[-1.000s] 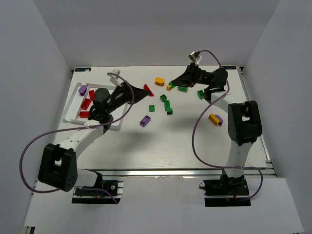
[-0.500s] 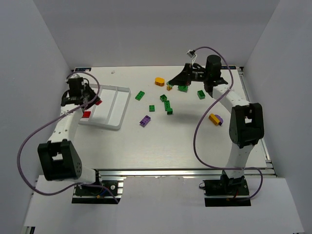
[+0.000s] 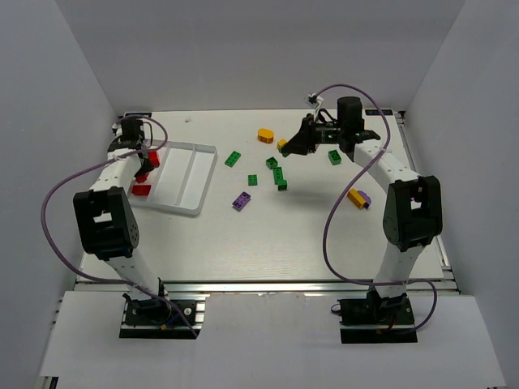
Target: Sort the legos into containers by color
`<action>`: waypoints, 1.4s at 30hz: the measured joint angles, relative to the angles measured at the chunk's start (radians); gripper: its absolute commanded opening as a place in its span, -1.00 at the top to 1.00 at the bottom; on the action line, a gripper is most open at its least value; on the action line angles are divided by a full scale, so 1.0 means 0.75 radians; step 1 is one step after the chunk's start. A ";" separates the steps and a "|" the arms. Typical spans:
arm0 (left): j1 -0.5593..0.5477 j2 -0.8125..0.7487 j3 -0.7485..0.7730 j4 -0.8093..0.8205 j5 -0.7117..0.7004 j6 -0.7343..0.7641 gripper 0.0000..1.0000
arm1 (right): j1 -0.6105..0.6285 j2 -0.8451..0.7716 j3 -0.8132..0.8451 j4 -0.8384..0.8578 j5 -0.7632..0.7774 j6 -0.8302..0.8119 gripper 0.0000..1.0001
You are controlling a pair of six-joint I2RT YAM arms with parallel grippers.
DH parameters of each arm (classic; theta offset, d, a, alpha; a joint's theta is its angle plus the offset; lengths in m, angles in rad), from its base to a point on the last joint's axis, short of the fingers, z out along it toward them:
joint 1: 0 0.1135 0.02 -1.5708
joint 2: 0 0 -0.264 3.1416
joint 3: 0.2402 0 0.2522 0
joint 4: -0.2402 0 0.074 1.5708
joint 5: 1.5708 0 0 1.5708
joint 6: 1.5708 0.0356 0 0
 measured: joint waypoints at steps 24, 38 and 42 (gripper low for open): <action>-0.012 0.192 0.077 0.108 -0.014 0.167 -0.64 | 0.050 0.000 -0.007 -0.131 0.040 -0.175 1.00; -0.012 -0.066 0.020 0.084 0.035 0.107 -0.96 | 0.231 0.002 0.085 -0.288 0.144 -0.483 1.00; -0.012 -0.354 -0.114 0.105 0.109 0.010 -0.96 | 0.373 0.038 0.192 -0.281 0.216 -0.569 1.00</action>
